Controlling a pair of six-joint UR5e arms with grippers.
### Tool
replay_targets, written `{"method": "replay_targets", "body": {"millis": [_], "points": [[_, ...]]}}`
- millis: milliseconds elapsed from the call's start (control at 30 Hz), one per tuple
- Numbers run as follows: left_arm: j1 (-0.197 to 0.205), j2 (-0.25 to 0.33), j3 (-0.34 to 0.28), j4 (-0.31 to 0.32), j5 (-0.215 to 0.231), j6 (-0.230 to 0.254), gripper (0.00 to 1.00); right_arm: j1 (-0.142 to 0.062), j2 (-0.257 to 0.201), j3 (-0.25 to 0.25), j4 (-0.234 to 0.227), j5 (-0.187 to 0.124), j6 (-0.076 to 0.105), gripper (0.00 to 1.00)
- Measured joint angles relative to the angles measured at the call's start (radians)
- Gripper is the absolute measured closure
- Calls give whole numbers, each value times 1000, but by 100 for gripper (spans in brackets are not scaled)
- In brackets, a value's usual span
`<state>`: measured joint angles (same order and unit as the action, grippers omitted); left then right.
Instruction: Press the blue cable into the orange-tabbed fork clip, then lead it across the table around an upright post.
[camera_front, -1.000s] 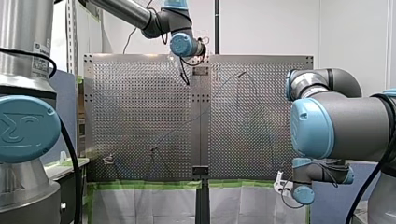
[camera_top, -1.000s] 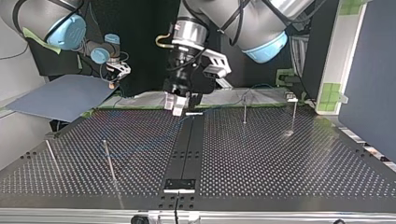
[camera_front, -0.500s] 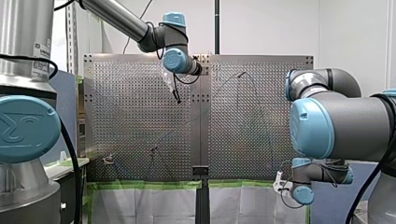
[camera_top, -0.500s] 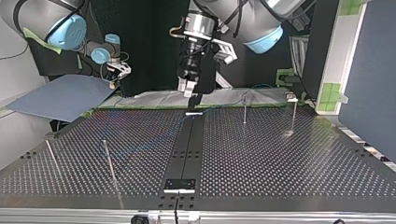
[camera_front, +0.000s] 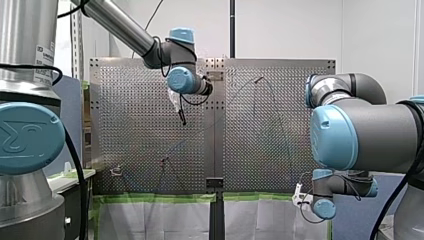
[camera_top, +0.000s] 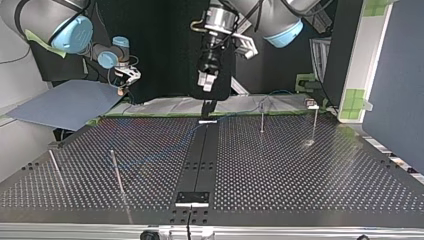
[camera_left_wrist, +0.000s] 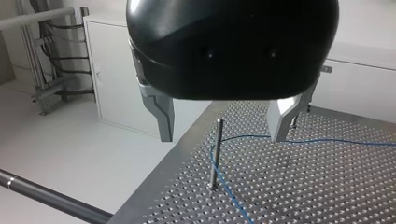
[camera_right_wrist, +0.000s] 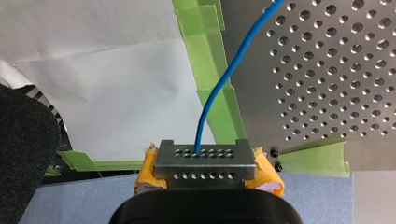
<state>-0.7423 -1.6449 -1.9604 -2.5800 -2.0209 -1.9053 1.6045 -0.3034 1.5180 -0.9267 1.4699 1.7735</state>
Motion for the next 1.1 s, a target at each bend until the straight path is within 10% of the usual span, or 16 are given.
{"method": "replay_targets", "body": {"millis": [1100], "points": [[3, -138, -313, 310, 48, 68, 2, 3, 0, 0, 0, -5, 0, 100]]}}
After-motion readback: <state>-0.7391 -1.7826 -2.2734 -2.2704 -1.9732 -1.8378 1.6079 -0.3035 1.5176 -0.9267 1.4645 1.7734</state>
